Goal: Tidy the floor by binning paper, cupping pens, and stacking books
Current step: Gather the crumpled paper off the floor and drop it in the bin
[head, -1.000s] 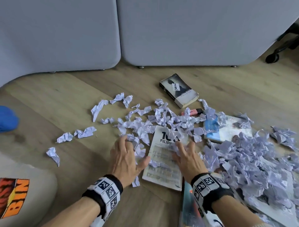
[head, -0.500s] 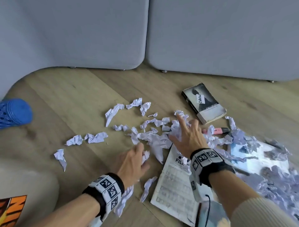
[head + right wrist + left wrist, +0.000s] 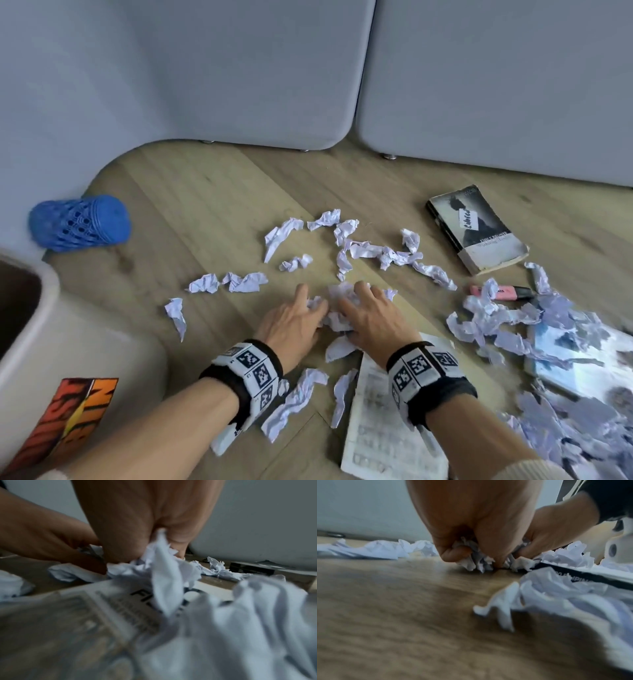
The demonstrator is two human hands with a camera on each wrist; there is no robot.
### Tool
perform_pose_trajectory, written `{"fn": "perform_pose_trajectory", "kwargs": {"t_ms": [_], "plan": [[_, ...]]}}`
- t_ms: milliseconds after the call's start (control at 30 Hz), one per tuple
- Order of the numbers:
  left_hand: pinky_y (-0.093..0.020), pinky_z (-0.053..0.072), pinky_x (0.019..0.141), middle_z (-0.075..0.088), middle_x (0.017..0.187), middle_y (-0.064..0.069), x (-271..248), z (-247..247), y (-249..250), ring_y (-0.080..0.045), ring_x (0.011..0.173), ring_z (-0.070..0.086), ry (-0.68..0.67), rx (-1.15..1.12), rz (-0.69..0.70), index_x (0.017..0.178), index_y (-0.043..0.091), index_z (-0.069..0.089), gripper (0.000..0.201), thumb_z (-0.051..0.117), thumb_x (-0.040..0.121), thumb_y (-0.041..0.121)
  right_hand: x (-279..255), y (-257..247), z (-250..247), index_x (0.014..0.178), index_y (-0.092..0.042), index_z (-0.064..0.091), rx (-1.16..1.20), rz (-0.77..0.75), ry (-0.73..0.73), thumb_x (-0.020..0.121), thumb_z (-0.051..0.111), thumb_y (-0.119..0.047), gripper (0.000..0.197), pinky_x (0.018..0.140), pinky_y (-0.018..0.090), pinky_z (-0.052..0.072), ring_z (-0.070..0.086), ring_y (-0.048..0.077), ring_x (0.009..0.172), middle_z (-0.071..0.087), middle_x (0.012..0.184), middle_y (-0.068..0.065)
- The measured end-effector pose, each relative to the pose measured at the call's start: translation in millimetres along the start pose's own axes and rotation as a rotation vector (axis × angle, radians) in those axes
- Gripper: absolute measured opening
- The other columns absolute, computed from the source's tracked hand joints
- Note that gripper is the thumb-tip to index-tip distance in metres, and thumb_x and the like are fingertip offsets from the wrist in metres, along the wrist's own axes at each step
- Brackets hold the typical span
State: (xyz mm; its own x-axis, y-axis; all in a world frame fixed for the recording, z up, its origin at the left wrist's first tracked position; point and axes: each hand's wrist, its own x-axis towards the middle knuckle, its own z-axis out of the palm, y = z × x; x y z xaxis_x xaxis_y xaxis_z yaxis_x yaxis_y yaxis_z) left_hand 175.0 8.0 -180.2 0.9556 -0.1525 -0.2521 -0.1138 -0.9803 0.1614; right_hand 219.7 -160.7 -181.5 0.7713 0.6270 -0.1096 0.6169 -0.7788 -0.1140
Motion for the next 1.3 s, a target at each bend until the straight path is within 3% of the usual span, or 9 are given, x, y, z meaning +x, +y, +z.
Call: {"fn": "perform_pose_trajectory", "kwargs": {"t_ms": [233,500,633,833,1000,1067,1100,1167,1300], "plan": [[-0.031,0.034,0.053,0.043,0.095,-0.004,-55.1,-59.7,-25.3,-0.023,0.059,0.042,0.318,-0.220,-0.257,0.091,0.014,0.051,0.020,0.049,0.095,0.034,-26.0,4.7,-51.5,0.084,-0.018,0.059,0.415,0.320,0.176,0.068,0.070,-0.011,0.021,0.058,0.032,0.047,0.054,0.025,0.068,0.051,0.087,0.004],[-0.024,0.026,0.052,0.038,0.081,0.003,-159.6,-174.4,21.7,-0.018,0.057,0.040,0.585,-0.344,-0.046,0.078,0.023,0.035,0.023,0.050,0.092,0.034,-36.5,-54.4,-142.8,0.076,-0.023,0.060,0.622,0.139,0.414,0.072,0.071,-0.010,0.018,0.062,0.008,0.038,0.055,0.008,0.071,0.056,0.079,-0.001],[-0.029,0.034,0.054,0.038,0.074,0.005,-215.5,-216.9,7.8,-0.019,0.060,0.040,0.706,-0.259,-0.133,0.073,0.024,0.032,0.028,0.049,0.092,0.035,-41.3,-111.7,-199.4,0.079,-0.021,0.063,0.715,0.034,0.524,0.074,0.069,-0.012,0.011,0.064,0.003,0.036,0.056,0.004,0.074,0.058,0.078,-0.006],[-0.037,0.047,0.064,0.060,0.077,-0.003,-281.8,-221.3,-116.8,-0.026,0.072,0.056,0.511,-0.144,-0.590,0.075,0.019,0.050,0.031,0.045,0.094,0.043,-18.7,-227.6,-248.1,0.082,-0.018,0.063,0.824,-0.241,0.498,0.077,0.065,-0.017,0.005,0.068,0.019,0.042,0.056,0.014,0.078,0.060,0.081,-0.001],[-0.036,0.044,0.066,0.057,0.083,-0.005,-299.0,-216.2,-154.6,-0.030,0.085,0.059,0.329,-0.169,-0.676,0.070,0.026,0.043,0.028,0.047,0.087,0.048,12.6,-304.8,-227.4,0.105,-0.025,0.059,0.860,-0.288,0.289,0.087,0.062,-0.033,0.020,0.066,0.000,0.033,0.053,0.014,0.088,0.055,0.104,0.005],[-0.038,0.048,0.077,0.053,0.101,-0.004,-296.2,-221.9,-150.7,-0.029,0.099,0.056,0.209,-0.209,-0.698,0.093,0.037,0.050,0.028,0.052,0.076,0.060,21.2,-316.4,-216.0,0.129,-0.030,0.050,0.853,-0.317,0.054,0.092,0.054,-0.044,0.041,0.085,0.009,0.032,0.049,0.015,0.110,0.050,0.124,0.006],[-0.040,0.048,0.084,0.049,0.109,-0.005,-294.8,-222.9,-149.8,-0.028,0.103,0.053,0.159,-0.238,-0.708,0.114,0.039,0.048,0.050,0.059,0.072,0.062,23.4,-317.1,-213.2,0.137,-0.032,0.045,0.868,-0.322,-0.032,0.094,0.048,-0.047,0.045,0.096,0.016,0.030,0.045,0.016,0.123,0.048,0.134,0.005],[-0.037,0.047,0.092,0.044,0.118,-0.007,-290.7,-229.7,-148.1,-0.028,0.109,0.051,0.117,-0.253,-0.711,0.135,0.034,0.039,0.072,0.070,0.073,0.051,29.2,-309.6,-209.9,0.141,-0.038,0.040,0.911,-0.322,-0.071,0.097,0.042,-0.043,0.044,0.109,0.026,0.029,0.040,0.015,0.133,0.048,0.142,-0.002],[-0.032,0.040,0.097,0.050,0.135,-0.010,-279.4,-249.9,-134.8,-0.028,0.123,0.048,0.193,-0.154,-0.670,0.140,0.019,0.045,0.054,0.059,0.087,0.015,30.6,-276.7,-212.8,0.136,-0.040,0.047,0.839,-0.316,0.026,0.095,0.047,-0.020,0.046,0.101,0.033,0.045,0.055,0.013,0.117,0.059,0.124,-0.010]]}}
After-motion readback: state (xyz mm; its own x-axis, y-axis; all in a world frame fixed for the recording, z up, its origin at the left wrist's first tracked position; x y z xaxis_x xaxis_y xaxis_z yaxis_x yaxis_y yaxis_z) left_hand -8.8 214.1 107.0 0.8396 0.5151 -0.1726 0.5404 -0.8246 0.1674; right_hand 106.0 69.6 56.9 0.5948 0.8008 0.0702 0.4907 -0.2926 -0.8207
